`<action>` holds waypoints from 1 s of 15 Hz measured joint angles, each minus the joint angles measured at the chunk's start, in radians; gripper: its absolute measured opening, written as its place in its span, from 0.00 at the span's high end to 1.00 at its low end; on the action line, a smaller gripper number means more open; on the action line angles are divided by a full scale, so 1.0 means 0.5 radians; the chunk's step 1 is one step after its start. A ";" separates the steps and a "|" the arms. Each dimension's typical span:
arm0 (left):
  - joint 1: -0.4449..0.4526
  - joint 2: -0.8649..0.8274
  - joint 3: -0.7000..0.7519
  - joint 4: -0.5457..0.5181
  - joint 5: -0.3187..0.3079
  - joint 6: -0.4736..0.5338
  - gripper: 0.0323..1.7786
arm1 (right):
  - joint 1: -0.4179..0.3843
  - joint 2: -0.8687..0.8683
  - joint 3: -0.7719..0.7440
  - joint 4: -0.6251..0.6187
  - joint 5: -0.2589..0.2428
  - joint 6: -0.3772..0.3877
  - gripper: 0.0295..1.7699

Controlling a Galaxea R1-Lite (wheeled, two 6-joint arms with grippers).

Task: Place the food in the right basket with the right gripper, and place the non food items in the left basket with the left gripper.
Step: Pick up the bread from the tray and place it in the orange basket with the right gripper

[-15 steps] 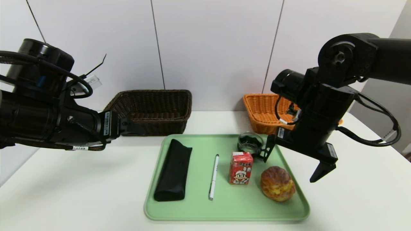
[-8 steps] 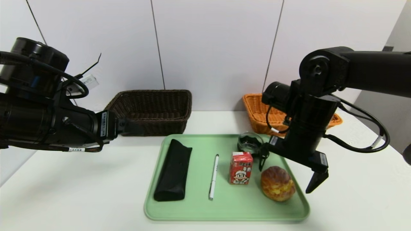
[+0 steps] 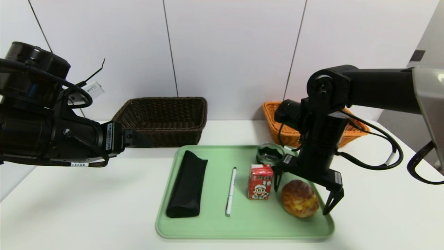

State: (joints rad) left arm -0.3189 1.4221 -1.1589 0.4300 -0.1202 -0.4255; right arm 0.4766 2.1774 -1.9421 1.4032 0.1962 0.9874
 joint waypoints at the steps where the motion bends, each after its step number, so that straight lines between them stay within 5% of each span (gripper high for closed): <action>1: 0.000 0.000 0.000 0.001 0.000 0.000 0.05 | -0.003 0.019 -0.001 -0.003 -0.002 -0.001 0.03; 12: 0.000 -0.004 0.000 0.008 -0.001 0.005 0.05 | -0.003 0.086 -0.003 -0.027 0.005 -0.019 0.03; 15: 0.000 -0.009 0.004 0.009 -0.001 0.003 0.05 | -0.003 0.094 -0.003 -0.028 0.006 -0.019 0.27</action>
State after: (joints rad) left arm -0.3189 1.4177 -1.1568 0.4347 -0.1206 -0.4243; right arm 0.4753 2.2245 -1.9434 1.3894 0.1991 0.9779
